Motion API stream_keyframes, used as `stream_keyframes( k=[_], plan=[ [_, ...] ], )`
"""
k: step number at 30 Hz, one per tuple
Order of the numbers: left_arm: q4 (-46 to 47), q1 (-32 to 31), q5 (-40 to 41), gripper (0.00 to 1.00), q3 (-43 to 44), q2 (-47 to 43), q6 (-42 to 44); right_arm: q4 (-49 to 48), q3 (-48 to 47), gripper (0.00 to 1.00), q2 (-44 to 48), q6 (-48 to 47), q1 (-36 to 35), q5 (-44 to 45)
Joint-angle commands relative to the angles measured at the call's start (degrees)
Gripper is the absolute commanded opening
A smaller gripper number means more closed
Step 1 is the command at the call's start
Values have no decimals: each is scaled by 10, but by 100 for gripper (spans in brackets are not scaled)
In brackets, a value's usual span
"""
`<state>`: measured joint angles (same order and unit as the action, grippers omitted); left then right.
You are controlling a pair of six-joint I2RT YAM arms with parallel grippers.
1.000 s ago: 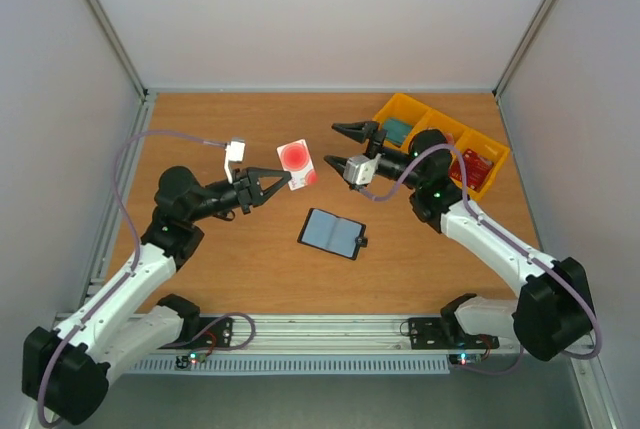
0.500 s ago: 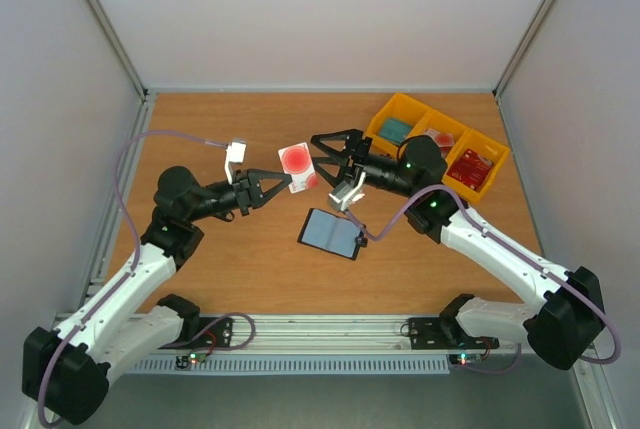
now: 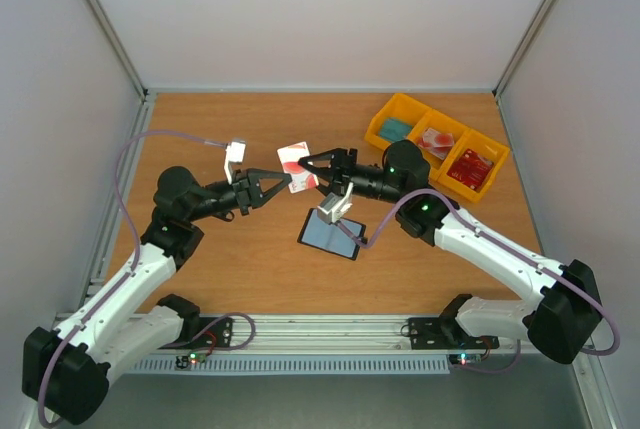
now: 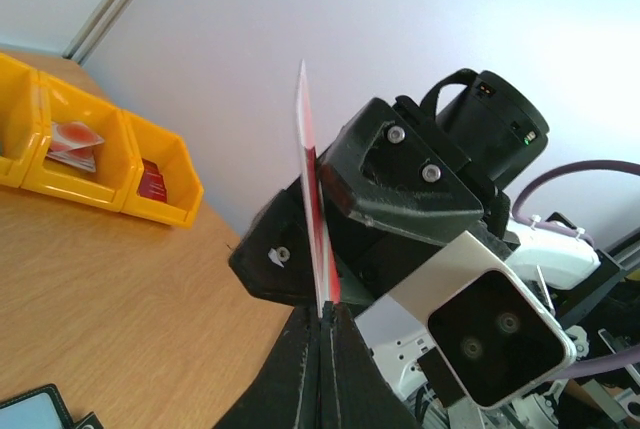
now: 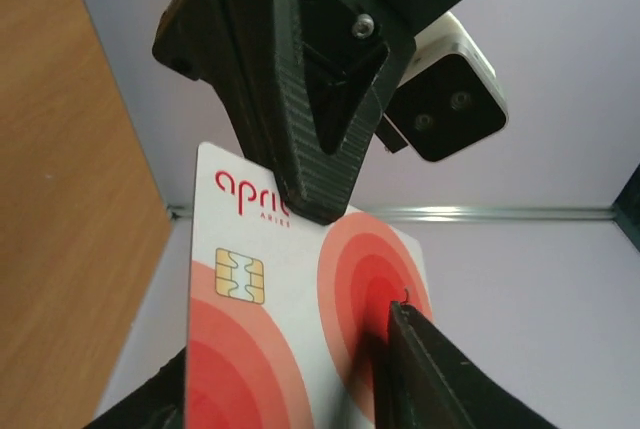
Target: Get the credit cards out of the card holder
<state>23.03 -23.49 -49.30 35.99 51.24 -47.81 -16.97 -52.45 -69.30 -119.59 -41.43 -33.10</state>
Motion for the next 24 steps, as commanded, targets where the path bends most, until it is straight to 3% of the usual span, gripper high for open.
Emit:
stream_keyframes(
  k=[1,8,12,13,16,19,20,24],
  plan=[
    [28,2,-7,0,13,-2,-4,3,-3,33,8,-171,-10,-3],
    [27,2,-4,0,12,-3,-3,5,-4,2,12,-167,-12,-1],
    [19,2,6,0,10,-7,-2,11,-2,1,14,-166,-12,2],
    [15,2,11,5,9,-8,-2,11,-2,1,13,-164,-13,3],
    [1,2,33,59,4,-17,0,8,-3,1,10,-147,-12,14],
    [-8,3,54,94,-3,-26,6,-4,-5,1,3,-114,-12,58],
    [-14,2,63,99,-6,-32,12,-2,-12,1,-2,-99,-12,86],
    [-41,11,100,99,-22,-53,29,26,-71,1,-30,51,-6,275]
  ],
)
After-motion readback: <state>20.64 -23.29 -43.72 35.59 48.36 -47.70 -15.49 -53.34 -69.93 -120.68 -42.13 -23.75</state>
